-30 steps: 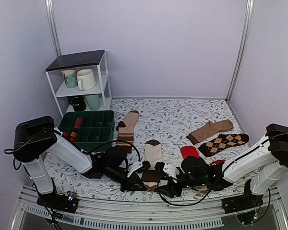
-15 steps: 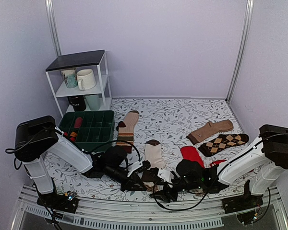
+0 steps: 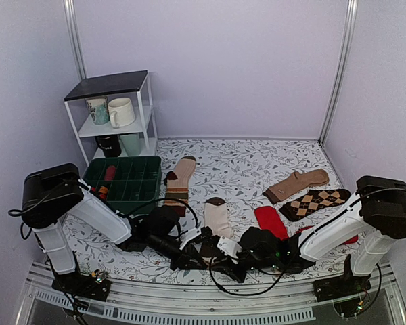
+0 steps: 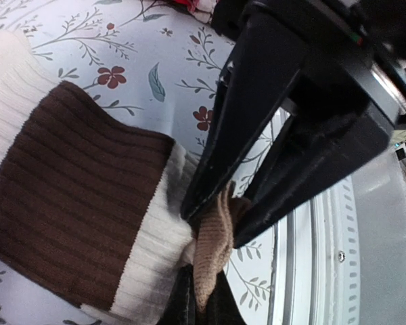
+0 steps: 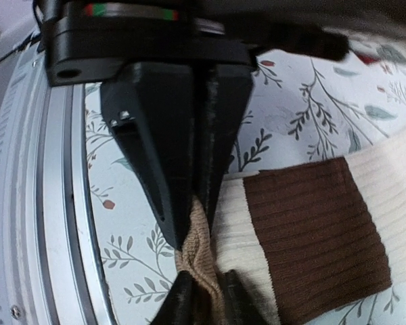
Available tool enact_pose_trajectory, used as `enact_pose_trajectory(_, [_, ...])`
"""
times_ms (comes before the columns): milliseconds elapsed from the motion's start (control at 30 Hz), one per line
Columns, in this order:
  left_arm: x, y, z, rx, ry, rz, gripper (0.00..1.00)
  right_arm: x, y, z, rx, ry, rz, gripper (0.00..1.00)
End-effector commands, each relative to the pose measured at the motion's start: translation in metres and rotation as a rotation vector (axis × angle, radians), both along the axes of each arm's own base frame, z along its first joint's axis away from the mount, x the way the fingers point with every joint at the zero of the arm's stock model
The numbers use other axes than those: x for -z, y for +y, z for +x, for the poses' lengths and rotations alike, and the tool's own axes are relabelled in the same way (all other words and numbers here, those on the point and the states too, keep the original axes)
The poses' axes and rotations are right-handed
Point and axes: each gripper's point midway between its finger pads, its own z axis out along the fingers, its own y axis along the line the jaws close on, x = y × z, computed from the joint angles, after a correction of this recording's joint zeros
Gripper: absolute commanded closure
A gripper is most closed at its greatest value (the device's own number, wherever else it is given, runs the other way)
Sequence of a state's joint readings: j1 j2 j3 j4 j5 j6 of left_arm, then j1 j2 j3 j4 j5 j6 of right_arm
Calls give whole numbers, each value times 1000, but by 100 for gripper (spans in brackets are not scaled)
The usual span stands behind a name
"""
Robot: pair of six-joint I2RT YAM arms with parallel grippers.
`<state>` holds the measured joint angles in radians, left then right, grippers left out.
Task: Roll the socks
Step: Roll a pair of socks at the center of the board.
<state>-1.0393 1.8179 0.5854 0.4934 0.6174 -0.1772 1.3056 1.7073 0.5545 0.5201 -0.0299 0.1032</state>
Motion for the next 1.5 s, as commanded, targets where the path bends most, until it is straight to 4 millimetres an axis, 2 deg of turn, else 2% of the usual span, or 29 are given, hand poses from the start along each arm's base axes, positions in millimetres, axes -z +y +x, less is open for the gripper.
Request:
enact_pose_trajectory(0, [30, 19, -1, -41, 30, 123, 100, 11, -8, 8, 79, 5, -58, 94])
enact_pose_trajectory(67, [24, 17, 4, -53, 2, 102, 96, 16, -12, 6, 84, 33, -80, 100])
enact_pose_trajectory(167, [11, 14, 14, -81, -69, 70, 80, 22, -21, 1, 88, 96, -94, 100])
enact_pose_trajectory(367, [-33, 15, 36, -136, -290, -29, 68, 29, -40, 8, 141, 312, -73, 100])
enact_pose_trajectory(400, [-51, 19, 41, -144, -376, -76, 63, 29, -45, 7, 138, 397, -63, 100])
enact_pose_trajectory(500, [-72, 21, 36, -115, -479, -158, 60, 33, -48, 7, 142, 508, -67, 100])
enact_pose_trajectory(600, [-83, 21, 28, -72, -575, -217, 58, 44, -54, 1, 144, 615, -120, 100])
enact_pose_trajectory(800, [-75, 11, 18, 46, -635, -212, 57, 54, -60, -5, 159, 778, -176, 100])
enact_pose_trajectory(1167, [-53, -12, -3, 205, -632, -166, 57, 66, -67, -1, 231, 915, -248, 100])
enact_pose_trajectory(1300, [-39, -13, -6, 212, -608, -138, 57, 67, -71, 0, 246, 933, -255, 100])
enact_pose_trajectory(1467, [-30, -18, 1, 186, -619, -115, 58, 70, -73, -2, 252, 959, -266, 100])
